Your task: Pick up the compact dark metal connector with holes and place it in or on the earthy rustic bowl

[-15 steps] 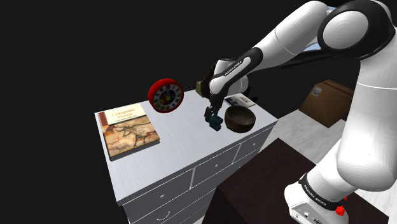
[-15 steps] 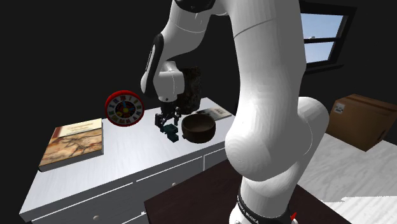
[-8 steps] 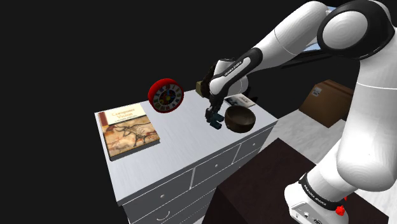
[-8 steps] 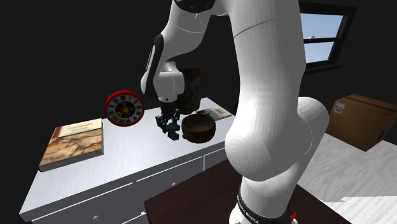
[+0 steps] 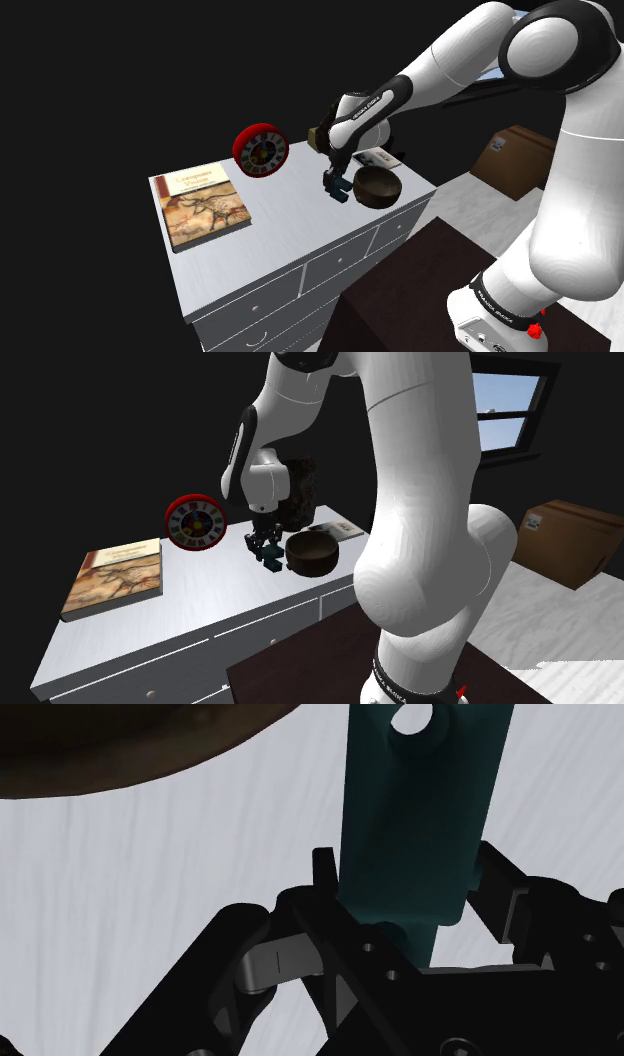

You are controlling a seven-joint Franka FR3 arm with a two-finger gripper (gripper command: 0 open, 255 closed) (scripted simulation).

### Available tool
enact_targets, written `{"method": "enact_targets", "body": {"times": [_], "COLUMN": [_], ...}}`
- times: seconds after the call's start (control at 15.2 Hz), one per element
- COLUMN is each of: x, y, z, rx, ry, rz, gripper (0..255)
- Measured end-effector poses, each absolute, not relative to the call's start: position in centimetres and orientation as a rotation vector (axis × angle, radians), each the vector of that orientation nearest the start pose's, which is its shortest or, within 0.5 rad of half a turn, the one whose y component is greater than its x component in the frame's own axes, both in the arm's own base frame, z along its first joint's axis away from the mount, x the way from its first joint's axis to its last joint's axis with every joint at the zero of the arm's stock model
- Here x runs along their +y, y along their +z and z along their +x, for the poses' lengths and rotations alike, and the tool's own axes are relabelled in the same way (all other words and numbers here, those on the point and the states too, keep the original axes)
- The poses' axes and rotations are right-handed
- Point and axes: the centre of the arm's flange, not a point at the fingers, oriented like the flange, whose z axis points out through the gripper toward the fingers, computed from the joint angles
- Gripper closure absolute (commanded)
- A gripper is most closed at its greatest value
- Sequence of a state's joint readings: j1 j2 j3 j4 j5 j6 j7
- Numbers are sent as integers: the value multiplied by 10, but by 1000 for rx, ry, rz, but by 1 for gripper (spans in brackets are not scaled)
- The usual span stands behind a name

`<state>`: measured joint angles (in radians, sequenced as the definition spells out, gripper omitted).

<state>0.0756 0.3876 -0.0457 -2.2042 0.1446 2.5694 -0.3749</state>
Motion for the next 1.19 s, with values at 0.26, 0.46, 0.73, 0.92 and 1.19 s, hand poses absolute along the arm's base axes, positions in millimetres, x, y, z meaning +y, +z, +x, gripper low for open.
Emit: {"method": "enact_targets", "body": {"times": [0.26,0.46,0.73,0.92,1.19], "x": [14,14,13,12,13], "y": [212,226,247,264,286], "z": [551,552,551,553,552], "rx": [-437,-436,-436,-436,-436], "ry": [17,17,17,17,17], "rz": [-3049,-3048,-3048,-3049,-3048], "gripper": [255,255,255,255,255]}}
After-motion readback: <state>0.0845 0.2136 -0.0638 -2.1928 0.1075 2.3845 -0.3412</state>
